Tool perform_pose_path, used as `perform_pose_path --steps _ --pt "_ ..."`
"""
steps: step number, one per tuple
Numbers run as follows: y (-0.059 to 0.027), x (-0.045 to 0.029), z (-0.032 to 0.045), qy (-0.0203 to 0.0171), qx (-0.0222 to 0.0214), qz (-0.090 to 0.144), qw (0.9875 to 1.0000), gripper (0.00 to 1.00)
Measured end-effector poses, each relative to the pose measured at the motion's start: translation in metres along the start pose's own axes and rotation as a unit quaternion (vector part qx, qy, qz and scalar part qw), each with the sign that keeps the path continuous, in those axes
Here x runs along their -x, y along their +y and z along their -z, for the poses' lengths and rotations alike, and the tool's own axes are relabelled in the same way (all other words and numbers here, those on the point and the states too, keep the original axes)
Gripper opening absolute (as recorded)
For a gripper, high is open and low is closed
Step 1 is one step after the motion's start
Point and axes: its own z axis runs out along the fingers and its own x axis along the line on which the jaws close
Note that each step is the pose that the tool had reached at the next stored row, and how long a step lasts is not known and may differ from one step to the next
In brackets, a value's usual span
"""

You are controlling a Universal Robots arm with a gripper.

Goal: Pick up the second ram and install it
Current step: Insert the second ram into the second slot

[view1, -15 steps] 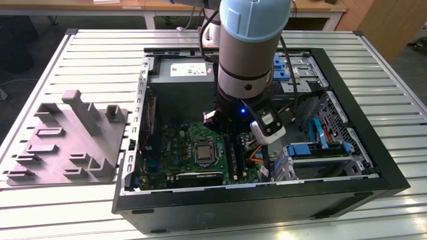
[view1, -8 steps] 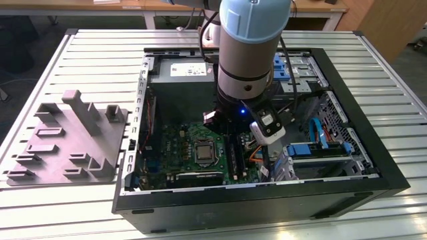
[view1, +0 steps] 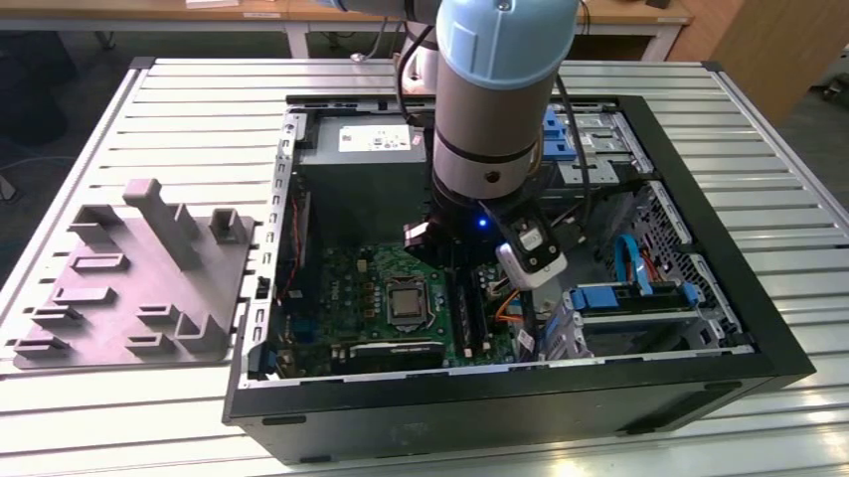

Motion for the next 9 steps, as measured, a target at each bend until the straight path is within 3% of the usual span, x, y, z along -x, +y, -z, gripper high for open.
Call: perform_pose_path --steps 9 --pt "0.0000 0.0000 -0.0012 0.0000 -0.0012 0.000 1.0000 0.12"
